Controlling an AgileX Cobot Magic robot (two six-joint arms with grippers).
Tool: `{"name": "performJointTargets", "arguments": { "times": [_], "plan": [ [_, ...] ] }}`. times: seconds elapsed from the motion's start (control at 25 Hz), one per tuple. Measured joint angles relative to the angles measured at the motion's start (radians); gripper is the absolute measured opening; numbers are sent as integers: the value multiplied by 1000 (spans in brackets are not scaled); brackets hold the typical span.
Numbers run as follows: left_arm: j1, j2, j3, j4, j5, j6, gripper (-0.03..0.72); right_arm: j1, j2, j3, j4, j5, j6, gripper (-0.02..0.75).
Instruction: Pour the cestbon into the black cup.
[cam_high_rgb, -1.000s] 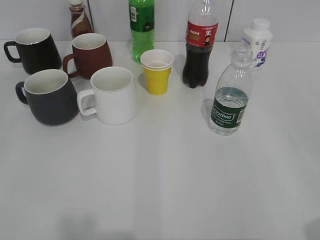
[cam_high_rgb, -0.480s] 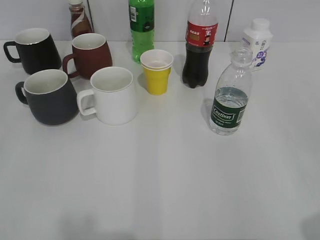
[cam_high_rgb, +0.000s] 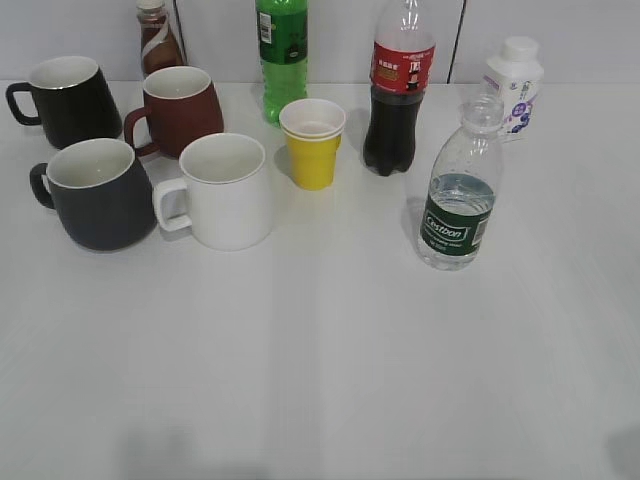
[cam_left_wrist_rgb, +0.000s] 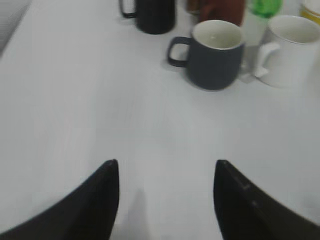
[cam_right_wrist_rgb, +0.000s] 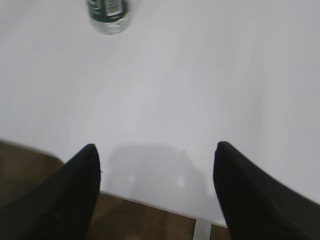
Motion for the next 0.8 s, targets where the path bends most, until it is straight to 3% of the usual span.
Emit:
{"name": "performJointTargets", "arguments": {
  "times": [0.28, 0.8],
  "plan": [
    [226, -29, 0, 0, -4, 1, 425, -212, -71, 0, 0, -1, 0, 523],
    [241, -41, 3, 3, -4, 1, 384, -241, -148, 0, 28, -1, 0, 522]
  ]
}}
